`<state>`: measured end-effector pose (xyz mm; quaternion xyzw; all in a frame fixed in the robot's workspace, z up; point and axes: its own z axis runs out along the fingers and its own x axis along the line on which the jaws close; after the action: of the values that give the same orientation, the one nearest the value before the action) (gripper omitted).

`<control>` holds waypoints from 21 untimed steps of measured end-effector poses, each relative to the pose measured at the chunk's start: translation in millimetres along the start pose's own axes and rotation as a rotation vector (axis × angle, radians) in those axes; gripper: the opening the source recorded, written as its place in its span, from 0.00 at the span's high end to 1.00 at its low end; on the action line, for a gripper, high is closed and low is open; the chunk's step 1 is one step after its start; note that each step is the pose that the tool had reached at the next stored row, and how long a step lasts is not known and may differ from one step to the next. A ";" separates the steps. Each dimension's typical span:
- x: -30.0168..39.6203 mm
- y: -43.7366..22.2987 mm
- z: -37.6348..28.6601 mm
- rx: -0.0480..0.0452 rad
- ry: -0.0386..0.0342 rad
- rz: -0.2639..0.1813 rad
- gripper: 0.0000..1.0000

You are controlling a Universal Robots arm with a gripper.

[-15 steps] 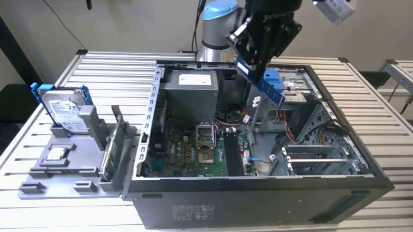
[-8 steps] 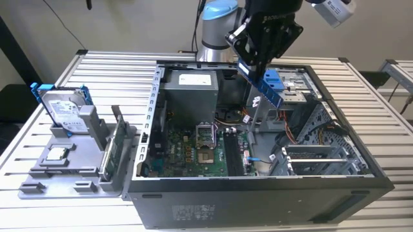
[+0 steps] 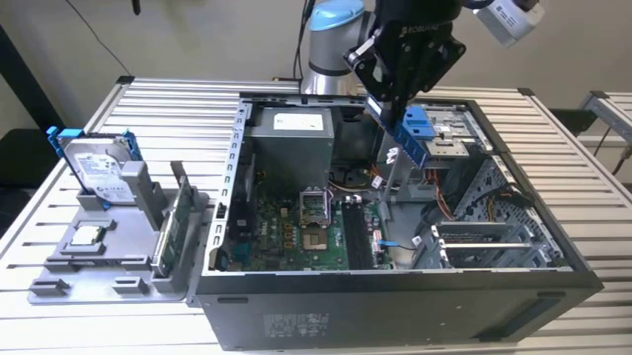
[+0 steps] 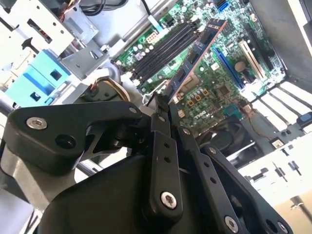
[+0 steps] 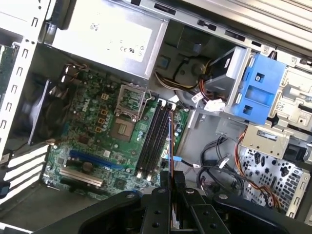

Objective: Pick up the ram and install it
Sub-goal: 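Insert the ram into the slot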

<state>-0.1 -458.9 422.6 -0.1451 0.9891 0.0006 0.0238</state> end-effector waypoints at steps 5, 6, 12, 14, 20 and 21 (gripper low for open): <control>0.0 0.0 1.0 0.0020 0.0002 0.043 0.86; 0.1 0.0 1.2 0.0025 0.0003 0.052 0.86; 0.1 0.0 2.7 0.0052 0.0007 0.104 0.86; 0.1 0.0 3.6 0.0067 0.0009 0.125 0.86; 0.2 0.0 6.9 0.0101 0.0054 0.170 0.86; 0.2 0.0 7.4 0.0104 0.0064 0.179 0.86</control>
<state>0.0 -458.9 415.1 -0.0560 0.9982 -0.0029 0.0213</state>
